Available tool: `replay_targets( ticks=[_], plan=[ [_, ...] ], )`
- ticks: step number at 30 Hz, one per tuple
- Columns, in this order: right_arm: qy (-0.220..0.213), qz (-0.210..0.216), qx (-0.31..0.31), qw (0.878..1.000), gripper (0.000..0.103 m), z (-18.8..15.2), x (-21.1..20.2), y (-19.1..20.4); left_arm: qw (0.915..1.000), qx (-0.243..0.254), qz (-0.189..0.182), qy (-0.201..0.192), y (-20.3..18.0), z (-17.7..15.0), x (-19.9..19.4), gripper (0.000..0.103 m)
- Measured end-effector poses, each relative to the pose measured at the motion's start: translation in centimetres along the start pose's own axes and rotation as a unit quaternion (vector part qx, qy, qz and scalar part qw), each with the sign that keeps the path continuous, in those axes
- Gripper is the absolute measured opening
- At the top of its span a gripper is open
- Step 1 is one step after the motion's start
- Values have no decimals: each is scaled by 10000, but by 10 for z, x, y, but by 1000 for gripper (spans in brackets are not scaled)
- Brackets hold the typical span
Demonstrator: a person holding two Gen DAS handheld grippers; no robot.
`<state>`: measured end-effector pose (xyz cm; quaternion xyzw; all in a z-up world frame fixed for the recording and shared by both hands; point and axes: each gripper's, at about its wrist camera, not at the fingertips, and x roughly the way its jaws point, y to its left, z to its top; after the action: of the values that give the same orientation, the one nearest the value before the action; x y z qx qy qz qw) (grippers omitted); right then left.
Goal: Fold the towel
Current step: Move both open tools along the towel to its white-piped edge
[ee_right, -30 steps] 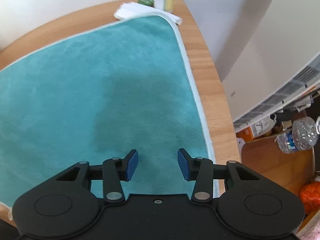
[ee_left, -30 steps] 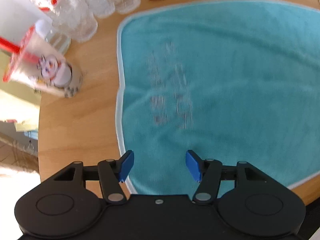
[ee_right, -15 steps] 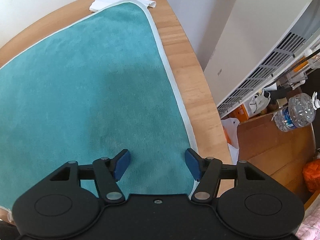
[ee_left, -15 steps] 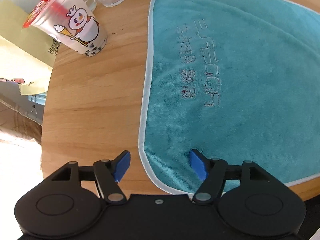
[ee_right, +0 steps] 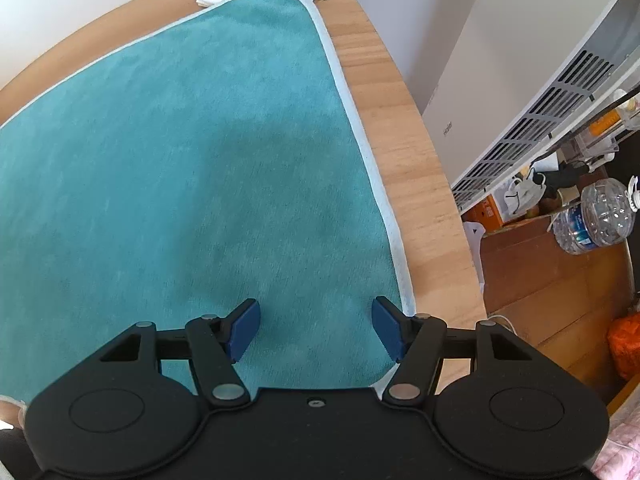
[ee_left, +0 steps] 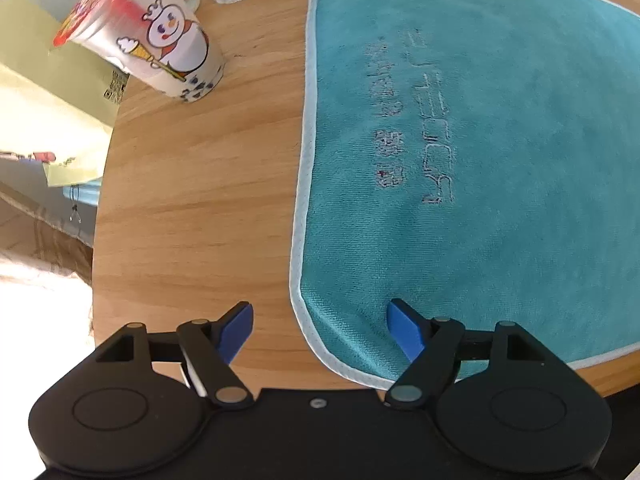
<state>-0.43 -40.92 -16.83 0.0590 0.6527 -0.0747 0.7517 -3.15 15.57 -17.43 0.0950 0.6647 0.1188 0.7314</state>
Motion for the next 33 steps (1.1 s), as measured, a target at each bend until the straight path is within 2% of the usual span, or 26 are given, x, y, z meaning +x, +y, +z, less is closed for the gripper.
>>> replay_targets(
  ticks=[5, 9, 11, 13, 17, 20, 26, 29, 33],
  plan=[
    [-60, -5, -16, 10000, 67, -2, 0, -1, 10000, -99, 10, -1, 3, -1, 2, 81],
    [-108, -27, -10, 9999, 65, -2, -1, -1, 9999, -101, 128, -14, 0, 0, 2, 81],
    [-333, -130, 87, 9993, 57, -4, -4, -2, 9997, -234, 113, -32, 0, -1, 1, 78],
    [-530, -176, 271, 9981, 57, -7, -7, -7, 9993, -379, 54, -60, 1, -2, 0, 73],
    [-841, -249, 313, 9957, 57, -19, -20, -18, 9987, -330, 52, -395, -2, -11, -12, 73],
    [-942, -106, 380, 9948, 57, -31, -28, -27, 9971, -330, -38, -679, 1, -21, -18, 73],
    [-876, -57, 598, 9943, 57, -43, -26, -32, 9951, -698, -437, -542, 10, -38, -13, 73],
    [-848, -22, 791, 9933, 57, -47, -22, -34, 9937, -894, -484, -478, 14, -41, -8, 72],
    [-779, -9, 966, 9923, 57, -52, -17, -37, 9931, -883, -573, -512, 11, -45, -6, 68]
  ],
)
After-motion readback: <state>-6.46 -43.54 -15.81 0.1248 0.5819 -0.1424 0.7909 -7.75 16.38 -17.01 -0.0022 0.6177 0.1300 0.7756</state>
